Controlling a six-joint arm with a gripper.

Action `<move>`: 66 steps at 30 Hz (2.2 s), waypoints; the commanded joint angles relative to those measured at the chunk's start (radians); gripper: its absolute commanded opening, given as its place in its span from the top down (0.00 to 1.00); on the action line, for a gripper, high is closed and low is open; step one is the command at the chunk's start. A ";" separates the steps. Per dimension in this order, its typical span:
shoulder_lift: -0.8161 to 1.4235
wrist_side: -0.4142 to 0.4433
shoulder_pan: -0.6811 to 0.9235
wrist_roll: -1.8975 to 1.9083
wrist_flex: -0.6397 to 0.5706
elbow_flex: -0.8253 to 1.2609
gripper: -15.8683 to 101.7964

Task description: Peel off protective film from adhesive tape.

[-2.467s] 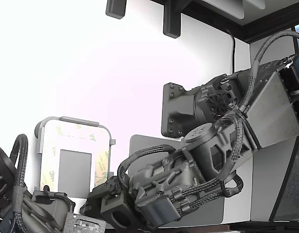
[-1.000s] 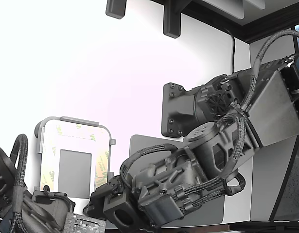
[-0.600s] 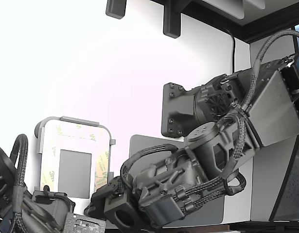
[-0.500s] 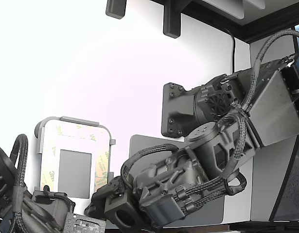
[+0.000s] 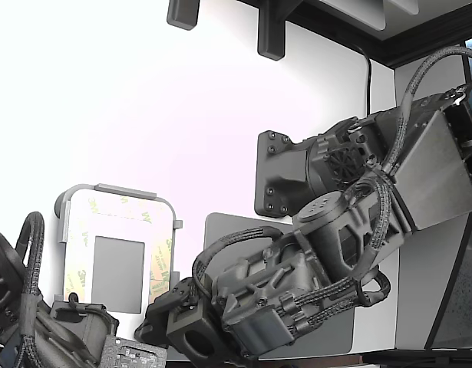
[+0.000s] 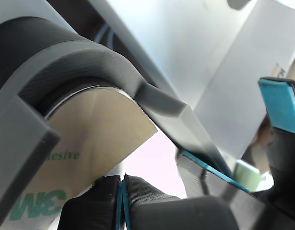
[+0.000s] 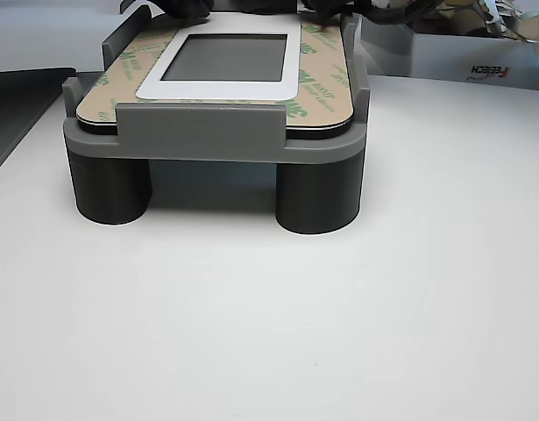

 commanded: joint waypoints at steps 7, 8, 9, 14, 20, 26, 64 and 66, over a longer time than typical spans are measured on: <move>0.026 -0.009 -0.008 0.000 -0.018 -0.012 0.96; 0.029 -0.011 -0.008 0.000 -0.025 -0.006 0.96; 0.032 -0.011 -0.008 0.000 -0.029 0.000 0.96; 0.040 -0.009 -0.008 0.000 -0.031 0.011 0.96; 0.041 -0.008 -0.008 -0.002 -0.021 0.006 0.96; 0.044 -0.006 -0.008 -0.003 -0.014 0.003 0.95; 0.064 -0.012 -0.040 -0.049 -0.077 0.087 0.94; 0.064 -0.015 -0.043 -0.054 -0.080 0.091 0.93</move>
